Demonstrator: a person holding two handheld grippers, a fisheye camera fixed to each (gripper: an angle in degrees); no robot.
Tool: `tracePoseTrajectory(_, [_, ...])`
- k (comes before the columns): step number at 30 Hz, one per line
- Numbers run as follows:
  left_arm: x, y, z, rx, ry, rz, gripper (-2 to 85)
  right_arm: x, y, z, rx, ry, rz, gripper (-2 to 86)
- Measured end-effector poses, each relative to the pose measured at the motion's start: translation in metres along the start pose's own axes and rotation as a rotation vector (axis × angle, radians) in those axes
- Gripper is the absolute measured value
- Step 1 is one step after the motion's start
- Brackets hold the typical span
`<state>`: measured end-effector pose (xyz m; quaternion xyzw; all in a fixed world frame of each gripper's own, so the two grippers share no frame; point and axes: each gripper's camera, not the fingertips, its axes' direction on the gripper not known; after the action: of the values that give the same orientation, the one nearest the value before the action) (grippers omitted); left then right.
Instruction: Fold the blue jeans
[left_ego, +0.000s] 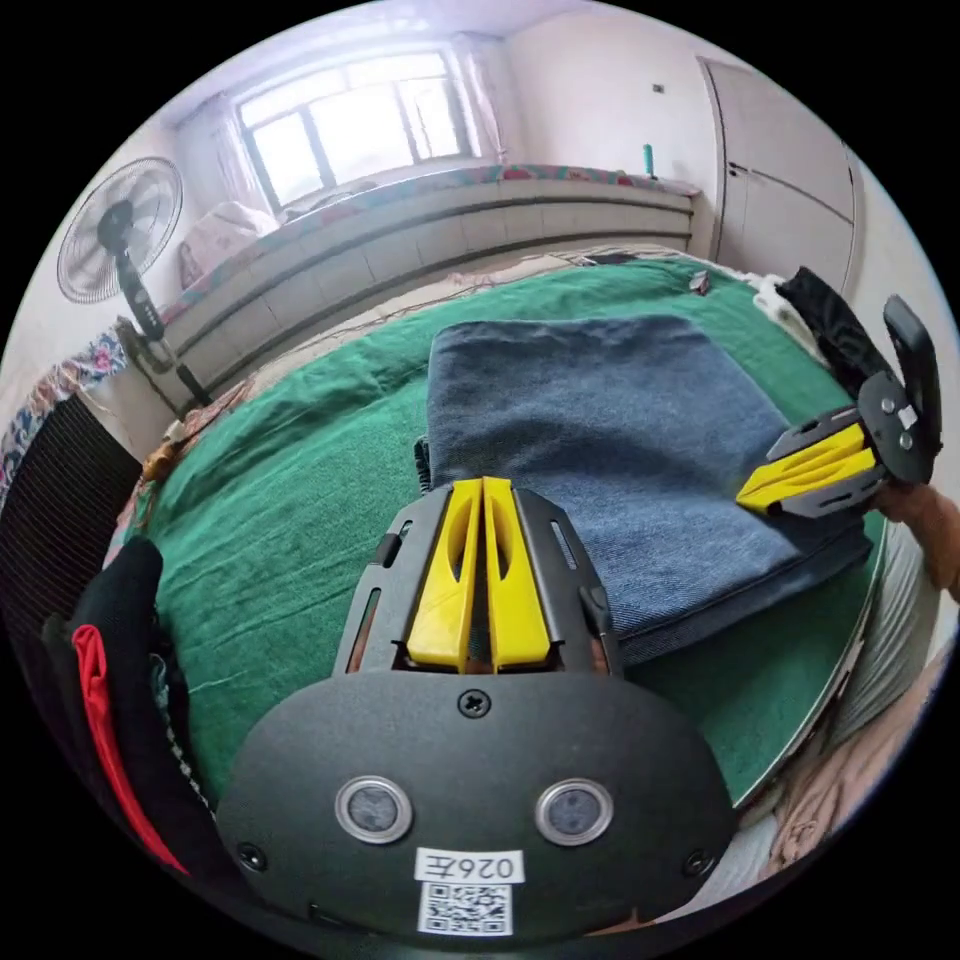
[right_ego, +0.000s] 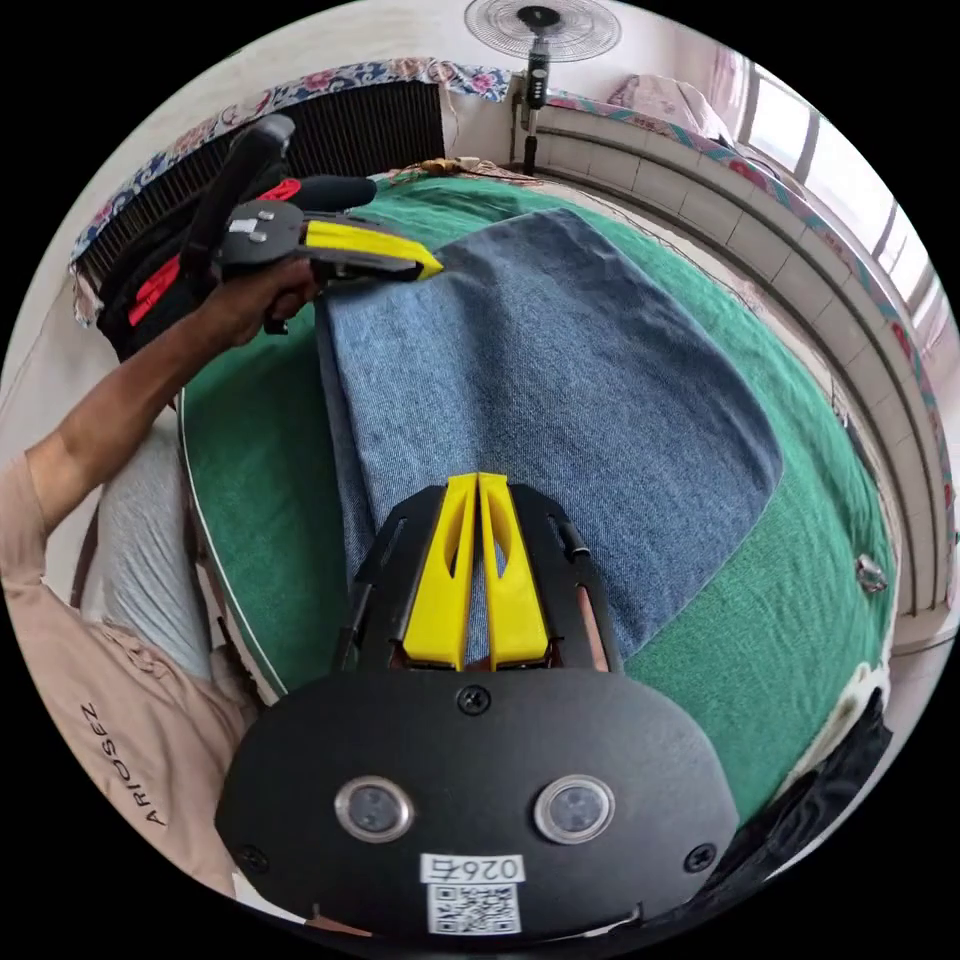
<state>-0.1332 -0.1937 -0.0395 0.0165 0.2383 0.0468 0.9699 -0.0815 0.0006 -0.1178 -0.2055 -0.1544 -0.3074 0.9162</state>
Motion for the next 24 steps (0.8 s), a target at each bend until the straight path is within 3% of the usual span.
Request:
tracePoseTrajectory(5, [-0.023,0.033,-0.07,0.306,-0.039,-0.132,-0.7,0.006,-0.005,-0.008,-0.03,0.018,-0.026,-0.9])
tracePoseTrajectory(9, [-0.038,0.042,-0.095,0.458,-0.011,-0.142,4.1,0.047,0.003,-0.043,0.14,-0.013,0.124,-0.9])
tracePoseTrajectory(12, [-0.049,0.034,-0.08,0.328,0.045,-0.117,13.6,0.085,0.019,-0.062,0.239,-0.055,0.257,-0.9])
tracePoseTrajectory(17, [-0.058,0.03,-0.075,0.266,0.038,-0.071,16.6,0.137,0.043,-0.07,0.259,-0.02,0.428,-0.9])
tracePoseTrajectory(24, [-0.088,0.029,-0.05,0.193,0.181,-0.1,21.4,0.217,0.083,-0.063,0.303,-0.198,0.676,-0.6])
